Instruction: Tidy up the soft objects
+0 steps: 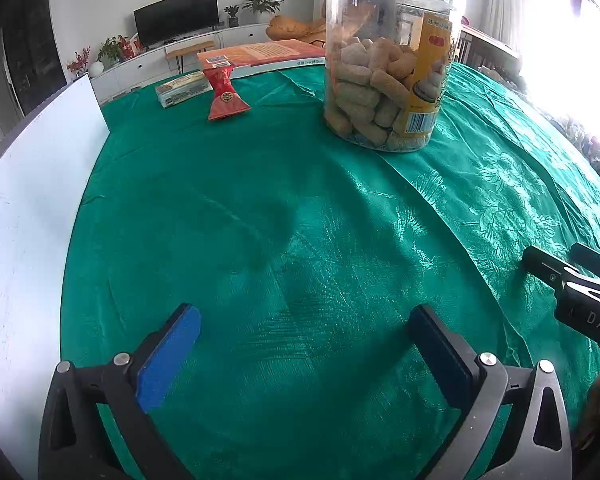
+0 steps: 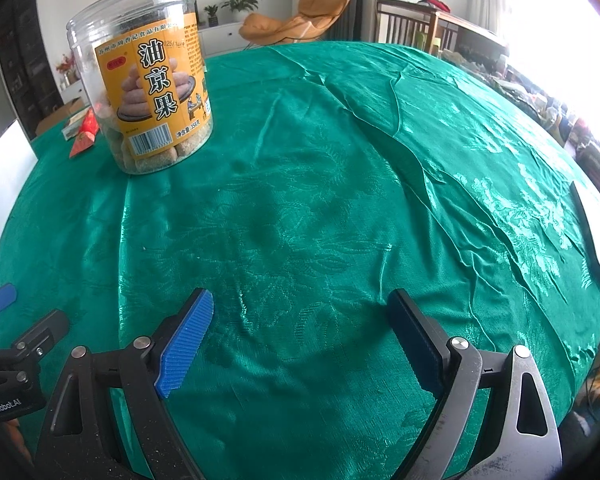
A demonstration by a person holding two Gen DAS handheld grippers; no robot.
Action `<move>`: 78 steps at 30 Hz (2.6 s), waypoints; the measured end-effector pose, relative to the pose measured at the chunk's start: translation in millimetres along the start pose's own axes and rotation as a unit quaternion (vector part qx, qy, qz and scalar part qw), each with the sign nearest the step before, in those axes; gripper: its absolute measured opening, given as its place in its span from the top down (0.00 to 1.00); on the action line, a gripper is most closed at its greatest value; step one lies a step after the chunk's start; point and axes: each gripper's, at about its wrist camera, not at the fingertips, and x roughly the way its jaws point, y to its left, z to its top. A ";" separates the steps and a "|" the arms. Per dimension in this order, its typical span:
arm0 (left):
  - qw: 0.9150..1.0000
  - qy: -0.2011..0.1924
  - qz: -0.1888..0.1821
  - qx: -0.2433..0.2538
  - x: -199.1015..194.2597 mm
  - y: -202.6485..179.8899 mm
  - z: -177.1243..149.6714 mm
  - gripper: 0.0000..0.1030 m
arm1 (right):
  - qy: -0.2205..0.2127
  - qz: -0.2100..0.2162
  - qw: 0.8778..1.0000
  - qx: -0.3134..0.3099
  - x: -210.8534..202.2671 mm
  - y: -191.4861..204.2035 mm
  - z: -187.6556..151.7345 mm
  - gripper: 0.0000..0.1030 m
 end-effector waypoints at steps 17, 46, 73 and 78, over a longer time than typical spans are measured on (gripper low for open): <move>1.000 0.000 -0.001 -0.001 0.3 0.1 -0.3 0.00 | -0.002 0.001 1.000 0.000 0.1 0.5 0.4 0.12; 1.000 -0.002 -0.004 -0.003 0.9 1.4 -0.8 0.00 | -0.002 0.000 1.000 -0.001 0.5 -0.7 0.0 0.12; 1.000 0.004 0.009 -0.009 -24.7 23.8 -37.3 0.00 | -0.122 0.240 0.943 -0.197 -106.5 125.2 91.0 0.11; 1.000 0.003 0.008 -0.009 -24.9 23.8 -37.6 0.00 | -0.038 0.195 0.909 -0.367 -66.4 259.7 145.1 0.12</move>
